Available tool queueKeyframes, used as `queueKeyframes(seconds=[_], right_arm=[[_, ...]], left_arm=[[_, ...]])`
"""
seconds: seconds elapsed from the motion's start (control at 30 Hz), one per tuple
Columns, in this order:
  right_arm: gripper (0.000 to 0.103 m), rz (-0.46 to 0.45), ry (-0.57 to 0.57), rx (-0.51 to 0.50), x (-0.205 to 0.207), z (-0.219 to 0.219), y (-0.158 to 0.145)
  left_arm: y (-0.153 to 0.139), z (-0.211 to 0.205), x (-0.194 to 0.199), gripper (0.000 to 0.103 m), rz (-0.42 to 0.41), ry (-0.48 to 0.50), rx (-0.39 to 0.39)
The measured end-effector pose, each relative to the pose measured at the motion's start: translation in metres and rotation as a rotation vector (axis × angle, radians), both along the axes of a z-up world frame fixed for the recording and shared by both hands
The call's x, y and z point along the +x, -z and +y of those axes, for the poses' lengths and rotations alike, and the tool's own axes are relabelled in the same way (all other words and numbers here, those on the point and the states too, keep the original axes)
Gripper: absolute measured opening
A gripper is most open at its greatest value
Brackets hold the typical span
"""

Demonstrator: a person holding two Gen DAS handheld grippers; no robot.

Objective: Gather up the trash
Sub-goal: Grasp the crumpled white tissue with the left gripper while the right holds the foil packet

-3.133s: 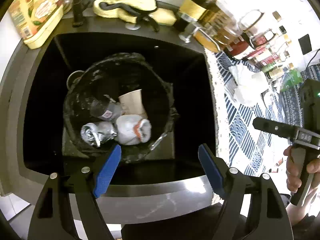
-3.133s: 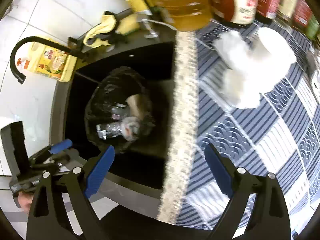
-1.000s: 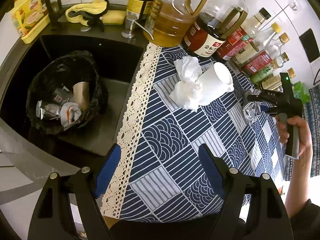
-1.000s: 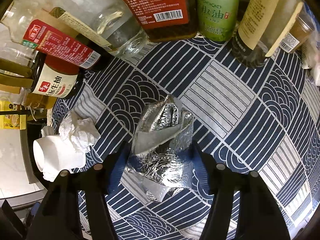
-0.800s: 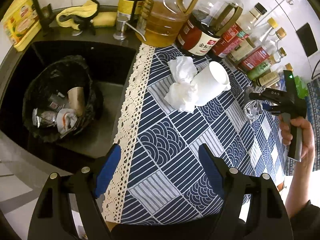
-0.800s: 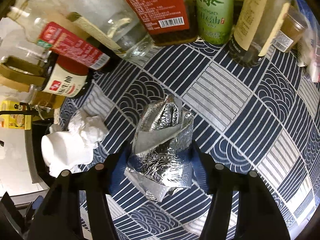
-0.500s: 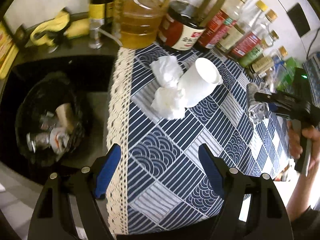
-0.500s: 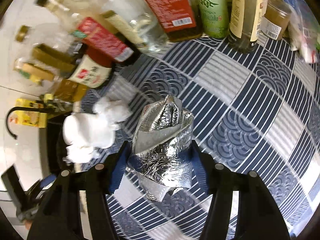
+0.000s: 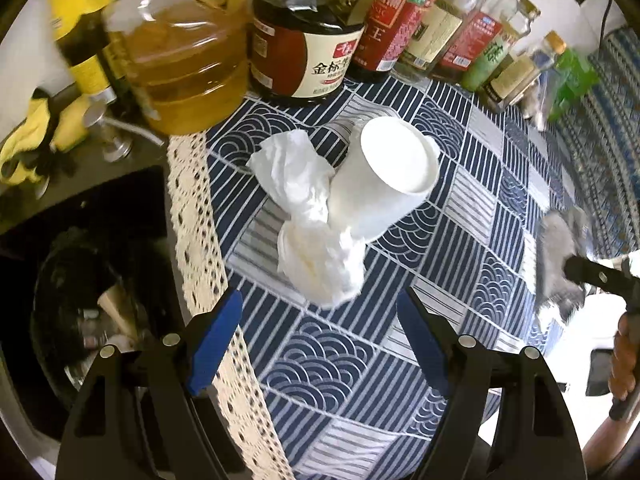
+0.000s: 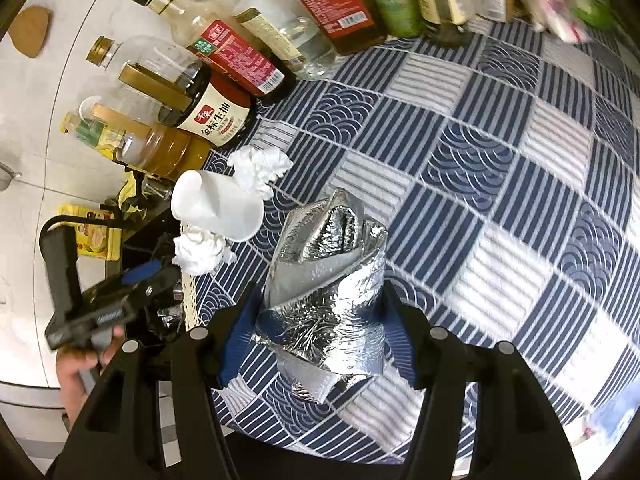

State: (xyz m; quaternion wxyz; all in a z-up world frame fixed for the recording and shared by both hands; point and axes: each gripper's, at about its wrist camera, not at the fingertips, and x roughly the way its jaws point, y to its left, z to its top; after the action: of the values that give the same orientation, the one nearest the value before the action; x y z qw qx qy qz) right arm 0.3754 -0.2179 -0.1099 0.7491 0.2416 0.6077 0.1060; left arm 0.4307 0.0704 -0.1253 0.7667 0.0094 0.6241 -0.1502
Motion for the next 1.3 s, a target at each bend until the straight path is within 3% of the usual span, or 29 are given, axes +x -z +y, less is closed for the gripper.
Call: queueKeyframes(seconds=[0.3,0.43,0.57,0.9,1.3], right_arm=[[0.060,0.027,0.081,0.016,-0.033,-0.012,0.004],[0.060,0.037,0.112,0.027,-0.042,-0.016,0.007],[0.060,0.043,0.131,0.033,-0.046,-0.020,0.009],[0.060,0.041,0.105,0.046,-0.042,-0.009,0.007],[0.060,0.018,0.006,0.043,-0.022,0.035,0.000]], left_arm=[[0.028,-0.011,0.026,0.074,0.009,0.068,0.072],[0.037,-0.014,0.033,0.064,0.027,0.077,0.068],[0.041,-0.017,0.035,0.047,0.046,0.100,0.044],[0.038,-0.011,0.031,0.029,0.015,0.096,0.010],[0.014,0.031,0.011,0.027,-0.023,0.024,-0.030]])
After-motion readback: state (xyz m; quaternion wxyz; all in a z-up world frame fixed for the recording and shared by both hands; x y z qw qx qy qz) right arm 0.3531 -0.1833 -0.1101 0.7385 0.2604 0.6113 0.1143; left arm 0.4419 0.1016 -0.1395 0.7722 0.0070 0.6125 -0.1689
